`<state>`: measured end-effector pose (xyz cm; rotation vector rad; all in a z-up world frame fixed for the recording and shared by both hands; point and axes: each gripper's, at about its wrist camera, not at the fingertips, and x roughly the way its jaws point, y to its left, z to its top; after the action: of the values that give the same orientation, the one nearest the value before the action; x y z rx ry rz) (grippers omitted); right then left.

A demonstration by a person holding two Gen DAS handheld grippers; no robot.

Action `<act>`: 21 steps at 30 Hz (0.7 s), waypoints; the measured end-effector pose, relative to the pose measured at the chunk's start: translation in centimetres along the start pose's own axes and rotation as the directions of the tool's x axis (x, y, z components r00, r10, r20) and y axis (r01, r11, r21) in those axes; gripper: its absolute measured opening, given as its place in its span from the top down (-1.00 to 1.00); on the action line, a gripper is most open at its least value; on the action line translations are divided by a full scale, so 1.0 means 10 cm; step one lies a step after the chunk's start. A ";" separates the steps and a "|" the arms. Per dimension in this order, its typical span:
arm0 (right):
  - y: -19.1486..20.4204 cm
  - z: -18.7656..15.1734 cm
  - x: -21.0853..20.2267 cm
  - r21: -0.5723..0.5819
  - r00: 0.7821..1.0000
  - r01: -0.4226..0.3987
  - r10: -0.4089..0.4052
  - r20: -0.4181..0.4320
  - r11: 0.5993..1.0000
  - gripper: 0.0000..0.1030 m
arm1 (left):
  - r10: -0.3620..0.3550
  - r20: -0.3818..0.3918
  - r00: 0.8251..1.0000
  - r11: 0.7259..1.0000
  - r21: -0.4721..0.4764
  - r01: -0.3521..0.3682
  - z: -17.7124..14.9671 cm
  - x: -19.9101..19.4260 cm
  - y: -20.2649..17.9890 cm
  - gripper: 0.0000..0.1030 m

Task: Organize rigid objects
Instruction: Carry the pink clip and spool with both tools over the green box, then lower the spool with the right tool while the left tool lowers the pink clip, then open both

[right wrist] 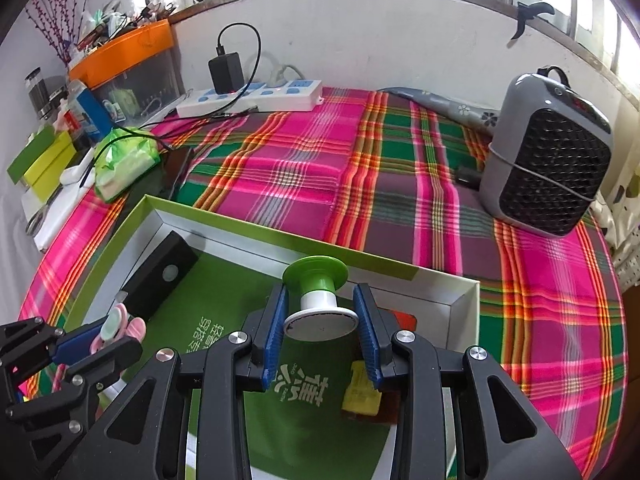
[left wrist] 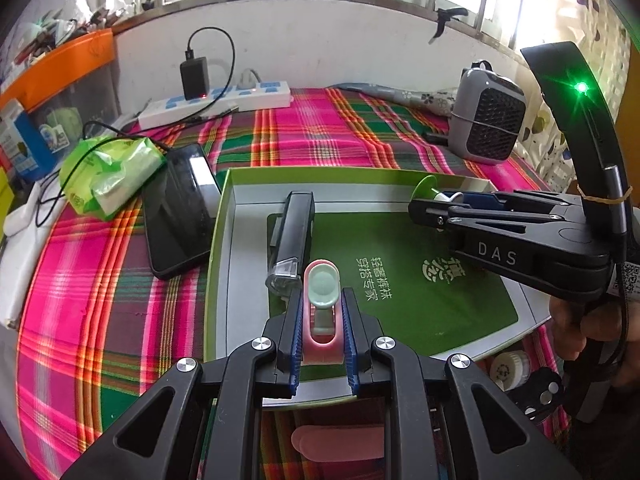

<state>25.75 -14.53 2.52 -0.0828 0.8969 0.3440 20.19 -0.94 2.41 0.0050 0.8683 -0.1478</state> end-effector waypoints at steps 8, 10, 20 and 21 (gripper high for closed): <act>-0.01 0.02 0.06 -0.004 1.000 -0.002 0.001 -0.014 1.000 0.32 | 0.001 -0.006 1.000 1.000 -0.006 -0.001 -0.01 0.07 0.02 0.67; -0.01 0.02 0.07 -0.007 1.000 -0.003 0.002 -0.017 1.000 0.32 | -0.002 -0.007 1.000 1.000 -0.008 0.002 -0.01 0.06 0.02 0.67; 0.01 0.03 0.08 -0.004 1.000 -0.003 0.003 -0.017 1.000 0.31 | 0.005 -0.011 1.000 1.000 -0.007 -0.005 0.00 0.09 0.02 0.66; 0.01 0.03 0.08 -0.003 1.000 -0.001 0.001 -0.017 1.000 0.31 | 0.005 -0.011 1.000 1.000 -0.007 -0.005 0.00 0.09 0.02 0.66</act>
<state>26.40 -14.16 2.12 -0.0876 0.9130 0.3463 20.76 -0.90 1.73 0.0017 0.8792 -0.1399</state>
